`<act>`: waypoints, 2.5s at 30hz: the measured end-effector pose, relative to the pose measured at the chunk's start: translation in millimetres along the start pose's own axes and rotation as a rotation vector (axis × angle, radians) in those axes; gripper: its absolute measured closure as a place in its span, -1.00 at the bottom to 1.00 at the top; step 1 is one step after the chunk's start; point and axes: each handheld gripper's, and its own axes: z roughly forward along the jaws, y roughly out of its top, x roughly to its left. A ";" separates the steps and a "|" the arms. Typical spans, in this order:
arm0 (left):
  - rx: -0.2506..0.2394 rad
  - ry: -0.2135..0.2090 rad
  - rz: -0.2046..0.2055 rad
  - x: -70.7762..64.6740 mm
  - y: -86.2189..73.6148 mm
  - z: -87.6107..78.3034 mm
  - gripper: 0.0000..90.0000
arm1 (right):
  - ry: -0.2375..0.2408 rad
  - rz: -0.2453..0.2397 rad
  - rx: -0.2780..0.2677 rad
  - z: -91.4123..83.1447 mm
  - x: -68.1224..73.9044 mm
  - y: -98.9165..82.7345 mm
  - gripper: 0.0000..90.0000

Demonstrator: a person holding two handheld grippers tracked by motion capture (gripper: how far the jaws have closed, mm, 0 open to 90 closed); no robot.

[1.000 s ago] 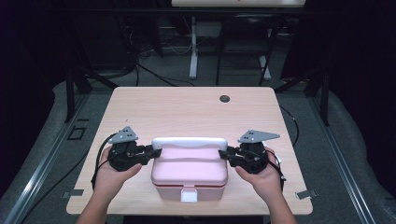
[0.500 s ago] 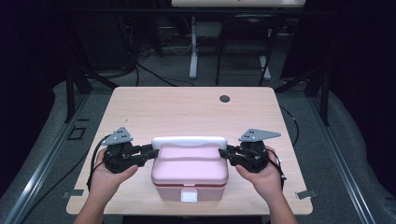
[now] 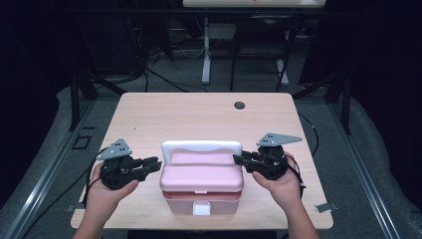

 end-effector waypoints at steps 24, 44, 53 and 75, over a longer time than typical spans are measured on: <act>0.056 0.031 -0.012 0.6 -12.9 -1.3 0.64 | 0.031 0.051 -0.029 -2.7 -8.8 11.0 0.65; 0.087 -0.009 0.016 -10.3 -14.7 9.6 0.59 | 0.029 0.057 -0.044 -2.1 -9.7 12.3 0.65; 0.076 -0.003 0.030 -14.2 -12.9 8.0 0.53 | 0.025 0.064 -0.053 -1.5 -10.7 11.9 0.64; 0.064 -0.003 0.045 -18.6 -10.4 6.5 0.51 | -0.003 0.066 -0.073 -3.4 -11.7 11.2 0.48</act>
